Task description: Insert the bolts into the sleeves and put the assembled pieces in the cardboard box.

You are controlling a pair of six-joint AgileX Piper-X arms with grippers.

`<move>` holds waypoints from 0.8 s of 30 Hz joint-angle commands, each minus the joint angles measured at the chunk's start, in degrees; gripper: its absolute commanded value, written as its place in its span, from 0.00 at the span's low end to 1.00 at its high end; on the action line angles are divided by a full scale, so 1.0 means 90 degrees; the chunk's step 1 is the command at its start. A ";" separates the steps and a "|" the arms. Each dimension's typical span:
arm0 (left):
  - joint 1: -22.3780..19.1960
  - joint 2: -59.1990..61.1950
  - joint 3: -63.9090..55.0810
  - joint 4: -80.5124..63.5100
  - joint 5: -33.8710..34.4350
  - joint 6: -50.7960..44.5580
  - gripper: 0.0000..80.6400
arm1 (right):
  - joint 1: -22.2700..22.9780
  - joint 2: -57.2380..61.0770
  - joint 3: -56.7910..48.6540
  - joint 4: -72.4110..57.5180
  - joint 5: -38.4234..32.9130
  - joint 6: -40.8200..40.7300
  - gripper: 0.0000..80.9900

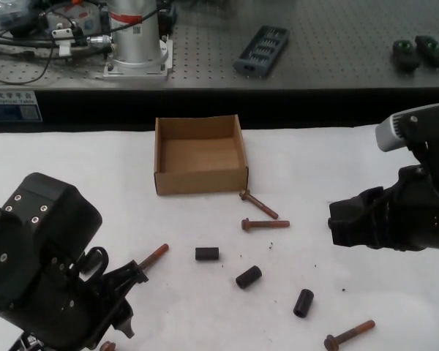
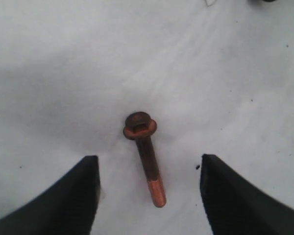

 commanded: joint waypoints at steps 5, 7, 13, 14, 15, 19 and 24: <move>-0.0008 0.0311 -0.0085 -0.0265 0.0205 -0.1351 0.51 | -0.0031 -0.0078 0.0000 -0.0164 0.0107 -0.0006 0.30; -0.0012 0.0416 -0.0085 -0.0488 0.0221 -0.1658 0.51 | -0.0031 -0.0078 0.0017 -0.0164 0.0105 -0.0006 0.30; -0.0012 0.0645 -0.0085 -0.0667 0.0221 -0.1860 0.51 | -0.0031 -0.0078 0.0143 -0.0164 0.0105 -0.0006 0.30; -0.0012 0.0646 -0.0085 -0.0604 0.0195 -0.1860 0.51 | -0.0031 -0.0078 0.0183 -0.0193 0.0105 -0.0006 0.30; -0.0012 0.0644 -0.0085 -0.0532 0.0143 -0.1860 0.51 | -0.0031 -0.0078 0.0215 -0.0201 0.0105 -0.0006 0.30; -0.0012 0.0644 -0.0085 -0.0500 0.0038 -0.1860 0.51 | -0.0031 -0.0078 0.0355 -0.0303 0.0105 -0.0006 0.30; -0.0012 0.0703 -0.0085 -0.0500 -0.0075 -0.1860 0.48 | -0.0031 -0.0078 0.0407 -0.0303 0.0105 0.0077 0.30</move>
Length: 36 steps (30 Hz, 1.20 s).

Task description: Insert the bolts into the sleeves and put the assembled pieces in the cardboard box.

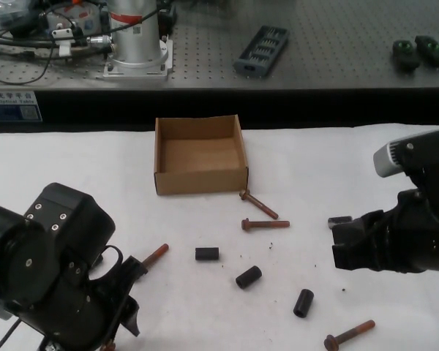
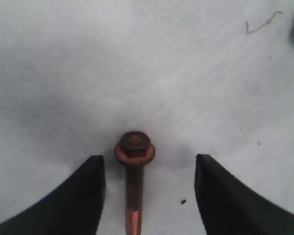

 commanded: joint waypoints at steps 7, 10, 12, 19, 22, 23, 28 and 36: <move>-0.0012 0.0477 -0.0074 -0.0002 0.0458 -0.0032 0.42 | -0.0031 -0.0083 -0.0011 -0.0199 0.0099 0.0083 0.30; -0.0063 0.0539 -0.0074 0.0001 0.0553 0.0070 0.42 | -0.0031 -0.0083 -0.0011 -0.0224 0.0124 0.0082 0.30; -0.0113 0.0549 -0.0074 0.0001 0.0553 0.0091 0.42 | -0.0031 -0.0083 -0.0011 -0.0259 0.0124 0.0082 0.30; -0.0142 0.0549 -0.0074 0.0001 0.0501 0.0090 0.33 | -0.0031 -0.0083 -0.0011 -0.0430 0.0142 0.0082 0.30; -0.0142 0.0549 -0.0074 0.0001 0.0502 0.0090 0.20 | -0.0031 -0.0083 -0.0011 -0.0452 0.0142 0.0082 0.30; -0.0142 0.0549 -0.0074 0.0001 0.0502 0.0106 0.15 | -0.0031 -0.0083 -0.0011 -0.0464 0.0142 0.0082 0.30; -0.0142 0.0549 -0.0074 0.0001 0.0502 0.0329 0.01 | -0.0031 -0.0083 -0.0011 -0.0477 0.0142 0.0082 0.30; -0.0124 0.0535 -0.0074 -0.0858 0.0915 0.1641 0.01 | -0.0031 -0.0083 -0.0011 -0.0222 0.0038 0.0301 0.30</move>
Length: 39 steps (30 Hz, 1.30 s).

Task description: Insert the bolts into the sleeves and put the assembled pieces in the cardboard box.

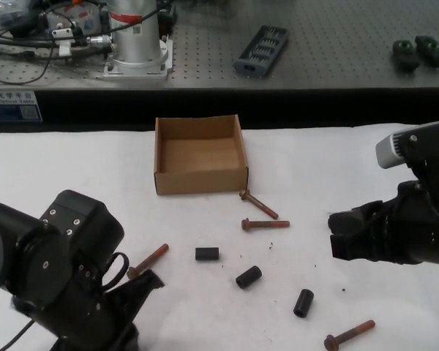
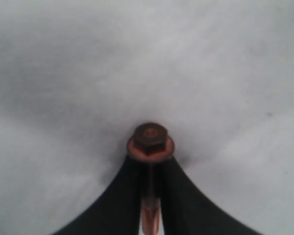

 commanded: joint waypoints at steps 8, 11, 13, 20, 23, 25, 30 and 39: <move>0.0106 -0.0760 -0.0011 -0.2030 0.0477 0.2119 0.01 | -0.0031 -0.0033 -0.0011 0.0588 -0.0111 0.1362 0.30; 0.0232 -0.1302 -0.0011 -0.2086 0.0563 0.2951 0.01 | -0.0031 0.0320 -0.0024 0.0680 -0.0020 0.1634 0.30; 0.0274 -0.1707 -0.0011 -0.2086 0.0578 0.3552 0.01 | -0.0031 0.0721 -0.0064 0.0788 -0.0164 0.1939 0.30; 0.0280 -0.2837 0.0000 -0.2284 0.1294 0.5304 0.01 | 0.0008 0.2084 -0.0607 0.0799 -0.0800 0.2983 0.40; 0.0280 -0.3233 0.0000 -0.2268 0.1291 0.5315 0.01 | 0.0008 0.2370 -0.0874 0.0811 -0.0740 0.3466 0.41; 0.0280 -0.3465 0.0000 -0.2268 0.1291 0.5315 0.01 | 0.0008 0.2516 -0.1064 0.0907 -0.0595 0.3741 0.41; 0.0280 -0.4016 0.0000 -0.2264 0.1291 0.5349 0.01 | 0.0008 0.2904 -0.1634 0.1503 -0.0121 0.3834 0.41; 0.0280 -0.4722 0.0000 -0.2238 0.1219 0.6215 0.01 | 0.0008 0.3566 -0.2103 0.2174 -0.0085 0.4591 0.41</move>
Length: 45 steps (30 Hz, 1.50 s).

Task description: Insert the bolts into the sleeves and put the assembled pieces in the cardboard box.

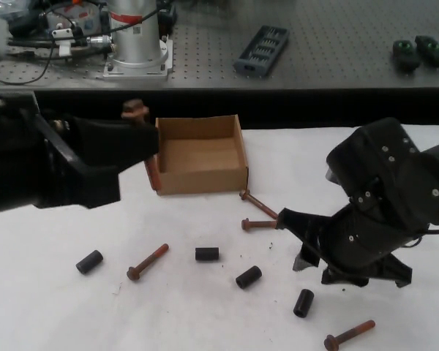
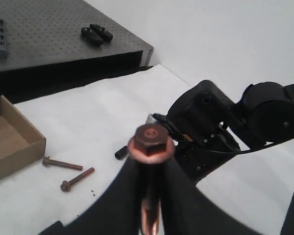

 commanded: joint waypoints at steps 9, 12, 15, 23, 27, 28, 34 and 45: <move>0.0016 0.0522 -0.0014 -0.0364 0.0790 0.1047 0.01 | 0.0123 0.0093 -0.0076 0.0413 0.0087 0.0263 0.41; 0.0016 0.0926 -0.0014 -0.0677 0.1344 0.0981 0.01 | 0.0323 0.0093 -0.0076 0.0365 0.0087 0.0347 0.41; 0.0016 0.1079 -0.0014 -0.0957 0.1340 0.0968 0.01 | 0.0459 0.0170 -0.0076 0.0172 0.0087 0.0405 0.41; 0.0016 0.1081 -0.0014 -0.1185 0.1885 0.0791 0.01 | 0.0477 0.0366 -0.0076 0.0146 -0.0021 0.0642 0.41; 0.0016 0.1081 -0.0014 -0.1185 0.1914 0.0682 0.01 | 0.0477 0.0491 -0.0076 0.0146 -0.0021 0.0646 0.41; 0.0016 0.1081 -0.0014 -0.1185 0.1914 0.0682 0.01 | 0.0477 0.0513 -0.0076 0.0132 -0.0021 0.0646 0.41; 0.0016 0.1081 -0.0014 -0.1185 0.2171 0.0557 0.01 | 0.0477 0.0657 -0.0076 0.0041 0.0104 0.0674 0.34; 0.0016 0.0686 -0.0014 -0.1185 0.2169 0.0381 0.01 | 0.0477 0.0772 -0.0076 0.0000 0.0131 0.0674 0.14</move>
